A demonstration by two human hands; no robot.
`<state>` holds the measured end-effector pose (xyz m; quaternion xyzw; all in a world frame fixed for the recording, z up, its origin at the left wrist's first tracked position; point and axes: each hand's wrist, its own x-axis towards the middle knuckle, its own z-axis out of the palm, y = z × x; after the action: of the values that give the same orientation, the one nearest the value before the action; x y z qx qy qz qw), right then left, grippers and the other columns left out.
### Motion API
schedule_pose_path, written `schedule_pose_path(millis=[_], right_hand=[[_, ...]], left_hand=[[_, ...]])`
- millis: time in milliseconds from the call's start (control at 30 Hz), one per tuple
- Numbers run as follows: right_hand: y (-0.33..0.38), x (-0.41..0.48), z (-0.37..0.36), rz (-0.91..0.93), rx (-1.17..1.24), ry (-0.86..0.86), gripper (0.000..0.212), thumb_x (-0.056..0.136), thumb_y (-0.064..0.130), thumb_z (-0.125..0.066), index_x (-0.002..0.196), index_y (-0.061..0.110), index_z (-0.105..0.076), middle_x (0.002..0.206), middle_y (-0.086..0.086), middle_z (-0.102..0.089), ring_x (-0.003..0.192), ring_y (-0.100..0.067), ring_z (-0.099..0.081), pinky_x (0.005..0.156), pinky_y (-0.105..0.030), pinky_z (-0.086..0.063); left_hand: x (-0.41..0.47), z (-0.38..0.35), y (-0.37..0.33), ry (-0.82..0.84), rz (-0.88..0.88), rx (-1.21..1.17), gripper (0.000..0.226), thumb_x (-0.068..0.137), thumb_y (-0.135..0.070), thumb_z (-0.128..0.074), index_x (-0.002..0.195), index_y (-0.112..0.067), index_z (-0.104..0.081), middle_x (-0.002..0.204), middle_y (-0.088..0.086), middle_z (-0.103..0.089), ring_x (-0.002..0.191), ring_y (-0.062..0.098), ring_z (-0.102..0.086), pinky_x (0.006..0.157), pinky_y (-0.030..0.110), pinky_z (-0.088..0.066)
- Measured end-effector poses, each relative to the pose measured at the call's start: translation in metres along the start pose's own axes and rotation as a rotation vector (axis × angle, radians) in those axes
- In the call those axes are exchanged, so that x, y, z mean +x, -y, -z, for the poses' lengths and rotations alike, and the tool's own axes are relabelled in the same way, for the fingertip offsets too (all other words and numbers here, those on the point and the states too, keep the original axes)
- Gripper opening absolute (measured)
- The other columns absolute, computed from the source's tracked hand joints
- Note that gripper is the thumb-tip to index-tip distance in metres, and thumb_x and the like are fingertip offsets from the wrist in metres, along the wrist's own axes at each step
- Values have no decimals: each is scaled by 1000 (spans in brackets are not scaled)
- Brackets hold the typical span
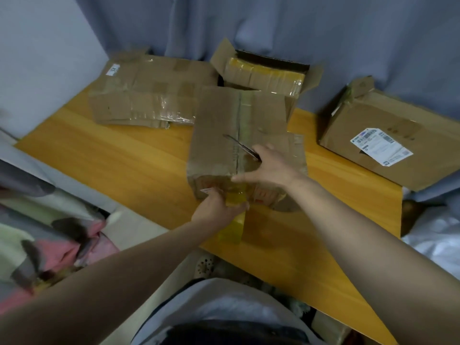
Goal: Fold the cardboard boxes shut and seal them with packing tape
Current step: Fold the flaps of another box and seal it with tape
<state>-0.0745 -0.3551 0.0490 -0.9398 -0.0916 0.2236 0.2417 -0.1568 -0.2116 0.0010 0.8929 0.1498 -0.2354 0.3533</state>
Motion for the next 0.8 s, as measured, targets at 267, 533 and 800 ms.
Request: schedule_pose_path(millis=[267, 533, 800], right_hand=[[16, -6, -29, 63, -545, -238, 97, 68, 69, -67, 137, 15, -29, 128, -11, -38, 102, -31, -58, 72, -38, -50], [15, -4, -30, 64, -567, -240, 94, 71, 67, -65, 139, 15, -26, 131, -11, -35, 100, -28, -58, 65, -34, -44], [3, -12, -2, 53, 20, -92, 70, 84, 76, -30, 142, 37, -34, 145, -2, -41, 130, -27, -43, 101, -47, -42]], left_hand=[[16, -29, 10, 120, 254, -943, 77, 67, -27, -85, 120, -23, -30, 114, 23, -61, 84, 34, -69, 73, 48, -57], [17, -44, 21, 90, 350, -845, 82, 44, -58, -84, 106, -34, -36, 119, 11, -58, 102, 39, -63, 84, 53, -53], [16, -38, 20, 123, 261, -961, 8, 89, -32, -58, 93, -34, -52, 117, 23, -58, 90, 45, -64, 80, 56, -53]])
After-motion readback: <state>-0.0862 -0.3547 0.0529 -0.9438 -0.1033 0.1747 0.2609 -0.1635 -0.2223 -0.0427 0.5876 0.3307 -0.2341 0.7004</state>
